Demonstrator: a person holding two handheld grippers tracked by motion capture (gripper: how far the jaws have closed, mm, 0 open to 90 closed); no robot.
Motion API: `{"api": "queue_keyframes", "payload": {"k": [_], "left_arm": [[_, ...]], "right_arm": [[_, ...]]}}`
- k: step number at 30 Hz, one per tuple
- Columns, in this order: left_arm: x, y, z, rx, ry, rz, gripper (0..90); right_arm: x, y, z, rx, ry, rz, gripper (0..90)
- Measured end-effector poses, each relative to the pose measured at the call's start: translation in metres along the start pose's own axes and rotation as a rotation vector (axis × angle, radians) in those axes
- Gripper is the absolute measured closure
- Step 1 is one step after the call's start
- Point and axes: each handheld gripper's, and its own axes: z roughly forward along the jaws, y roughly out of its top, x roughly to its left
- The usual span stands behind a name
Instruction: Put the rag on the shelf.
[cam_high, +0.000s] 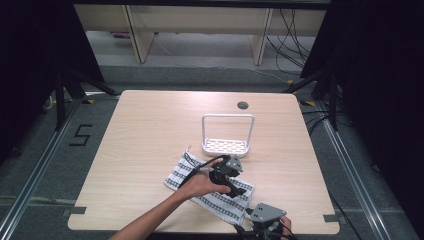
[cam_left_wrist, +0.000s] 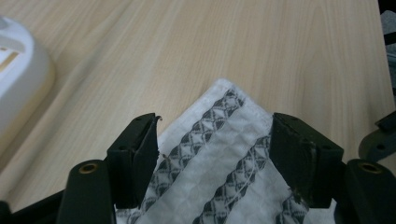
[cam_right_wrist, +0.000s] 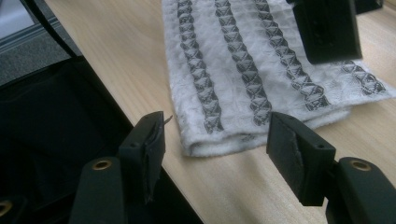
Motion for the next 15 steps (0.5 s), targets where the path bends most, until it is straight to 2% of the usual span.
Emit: {"api": "queue_keyframes", "payload": {"k": [5, 7, 8, 10, 13, 15], "left_arm": [[0.0, 0.004, 0.007, 0.013, -0.014, 0.015, 33.7], [0.0, 0.008, 0.011, 0.037, -0.025, 0.033, 33.9], [-0.001, 0.009, 0.012, 0.039, -0.028, 0.039, 34.0], [-0.001, 0.011, 0.015, 0.048, -0.037, 0.049, 34.1], [0.001, 0.012, 0.02, 0.063, -0.046, 0.057, 34.5], [0.002, 0.011, 0.023, 0.069, -0.054, 0.06, 35.9]], "right_arm": [[0.0, 0.0, 0.0, -0.002, 0.005, -0.018, 38.9], [0.001, 0.0, 0.0, -0.001, 0.007, -0.008, 38.9], [0.003, 0.0, 0.0, 0.004, 0.003, 0.023, 38.9], [0.003, 0.0, 0.0, 0.005, -0.003, 0.026, 38.9], [0.003, 0.0, 0.002, 0.006, -0.009, 0.023, 38.9], [0.002, 0.0, 0.004, 0.016, -0.005, 0.003, 39.0]]}}
